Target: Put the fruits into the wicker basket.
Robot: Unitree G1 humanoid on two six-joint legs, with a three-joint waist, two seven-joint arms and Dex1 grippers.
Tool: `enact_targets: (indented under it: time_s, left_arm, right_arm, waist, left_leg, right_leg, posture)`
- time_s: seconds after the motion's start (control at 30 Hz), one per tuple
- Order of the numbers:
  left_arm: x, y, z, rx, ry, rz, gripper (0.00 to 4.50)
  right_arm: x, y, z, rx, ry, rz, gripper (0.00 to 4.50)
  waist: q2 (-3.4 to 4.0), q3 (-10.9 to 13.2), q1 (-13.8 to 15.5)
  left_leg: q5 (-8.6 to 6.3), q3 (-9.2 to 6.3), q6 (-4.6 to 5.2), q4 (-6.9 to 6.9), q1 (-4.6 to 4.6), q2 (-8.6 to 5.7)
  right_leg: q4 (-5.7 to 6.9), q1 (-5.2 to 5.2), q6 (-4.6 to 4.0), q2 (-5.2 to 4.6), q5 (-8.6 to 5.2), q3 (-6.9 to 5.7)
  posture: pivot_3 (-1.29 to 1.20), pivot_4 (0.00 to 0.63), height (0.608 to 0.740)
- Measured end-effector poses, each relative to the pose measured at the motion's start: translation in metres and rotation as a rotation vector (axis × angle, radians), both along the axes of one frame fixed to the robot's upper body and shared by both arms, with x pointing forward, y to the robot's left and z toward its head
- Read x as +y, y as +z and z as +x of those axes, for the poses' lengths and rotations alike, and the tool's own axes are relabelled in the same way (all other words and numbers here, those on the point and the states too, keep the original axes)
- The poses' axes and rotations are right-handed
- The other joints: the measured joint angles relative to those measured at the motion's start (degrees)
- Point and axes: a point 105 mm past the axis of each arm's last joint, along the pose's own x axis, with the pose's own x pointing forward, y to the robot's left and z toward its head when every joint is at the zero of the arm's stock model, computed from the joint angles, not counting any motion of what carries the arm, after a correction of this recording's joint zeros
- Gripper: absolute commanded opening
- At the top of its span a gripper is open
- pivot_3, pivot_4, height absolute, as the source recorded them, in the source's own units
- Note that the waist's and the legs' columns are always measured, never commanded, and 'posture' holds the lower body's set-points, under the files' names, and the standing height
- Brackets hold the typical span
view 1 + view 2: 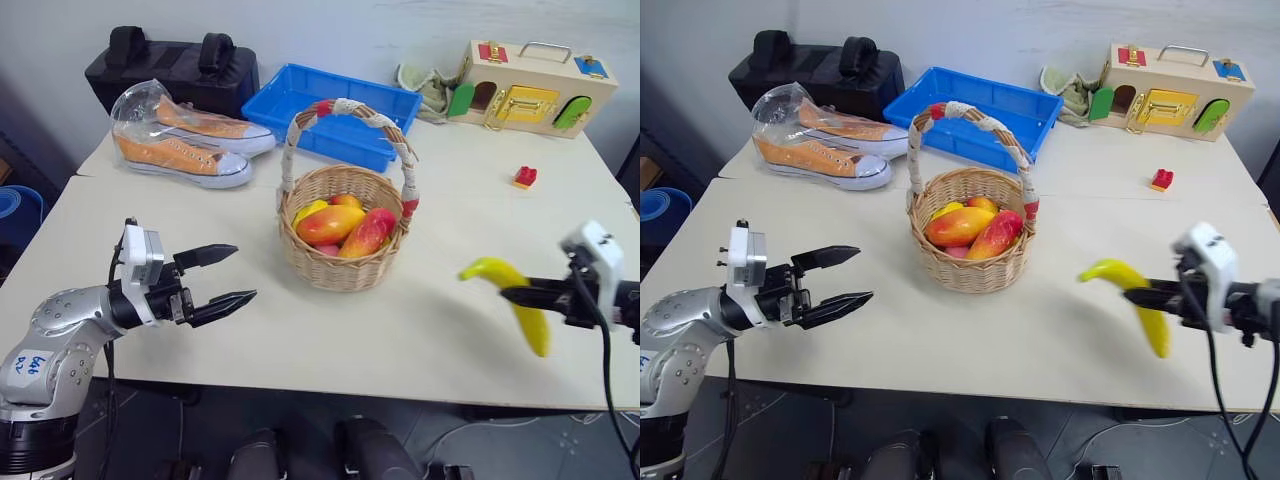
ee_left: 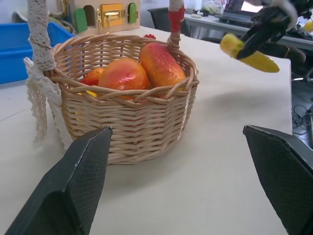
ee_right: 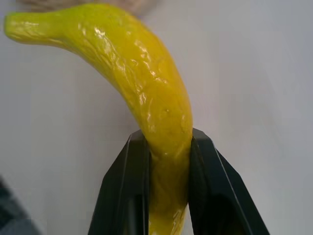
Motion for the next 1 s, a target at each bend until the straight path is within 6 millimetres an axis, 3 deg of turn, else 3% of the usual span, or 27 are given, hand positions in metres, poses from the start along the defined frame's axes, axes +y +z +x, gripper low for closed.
enact_targets:
  time_s: [0.03, 0.2, 0.3, 0.47, 0.67, 0.87, 1.0]
  left_arm:
    - [0.0, 0.0, 0.0, -0.001, -0.001, -0.002, 4.5]
    - [0.001, -0.001, 0.001, 0.0, 0.032, -0.023, 4.5]
    - [0.002, 0.0, 0.002, -0.005, 0.062, -0.045, 4.5]
    - [0.006, 0.0, 0.001, -0.011, 0.133, -0.077, 4.5]
    - [0.006, -0.001, -0.002, -0.014, 0.162, -0.079, 4.5]
    - [0.006, 0.001, -0.001, -0.022, 0.17, -0.086, 4.5]
    - [0.006, 0.002, -0.001, -0.025, 0.174, -0.087, 4.5]
  right_arm:
    - [0.01, 0.004, -0.002, -0.019, 0.037, 0.001, 0.58]
    - [0.109, 0.047, 0.012, -0.221, 0.225, 0.175, 0.58]
    - [0.146, 0.065, 0.027, -0.317, 0.193, 0.177, 0.58]
    - [0.17, 0.062, 0.066, -0.387, -0.038, 0.176, 0.58]
    - [0.177, 0.066, 0.092, -0.57, -0.191, 0.072, 0.58]
    - [0.191, 0.074, 0.094, -0.676, -0.176, 0.022, 0.58]
    - [0.196, 0.066, 0.099, -0.671, -0.156, -0.041, 0.58]
  waist:
    - [-0.02, 0.0, 0.0]
    - [-0.23, 0.0, -1.1]
    - [-0.28, 0.0, -0.5]
    - [-0.36, 0.0, -0.3]
    - [-0.38, -0.1, -0.6]
    - [-0.38, -0.1, -0.6]
    - [-0.38, -0.1, -0.6]
  left_leg:
    - [-0.02, 0.0, 0.03, 0.03, -0.02, -0.02]
    - [-0.02, 0.08, 0.08, 0.06, -0.04, -0.05]
    - [0.04, 0.04, -0.03, 0.0, -0.25, -0.04]
    - [0.04, 0.08, 0.05, 0.3, -1.13, -0.05]
    - [0.12, 0.19, 0.06, 0.38, -1.16, -0.06]
    - [0.35, 0.24, 0.03, 0.38, -1.16, -0.06]
    - [0.37, 0.25, 0.05, 0.38, -1.16, -0.06]
  right_leg:
    - [-0.01, 0.0, 0.0, -0.01, 0.0, 0.0]
    - [0.05, -0.09, 0.01, -0.1, 0.06, 0.05]
    - [0.14, -0.39, -0.02, -0.09, 0.05, -0.01]
    - [0.59, -1.34, 0.24, -0.19, 0.18, -0.01]
    - [0.77, -1.49, 0.26, -0.21, 0.2, 0.0]
    - [0.86, -1.55, 0.09, -0.21, 0.25, 0.0]
    - [0.87, -1.55, 0.07, -0.22, 0.26, 0.0]
  posture:
    - [0.0, 0.15, 0.74]
    - [0.0, 0.15, 0.74]
    - [0.0, 0.15, 0.74]
    - [0.0, 0.15, 0.74]
    - [0.0, 0.15, 0.74]
    - [0.0, 0.15, 0.74]
    - [0.0, 0.15, 0.74]
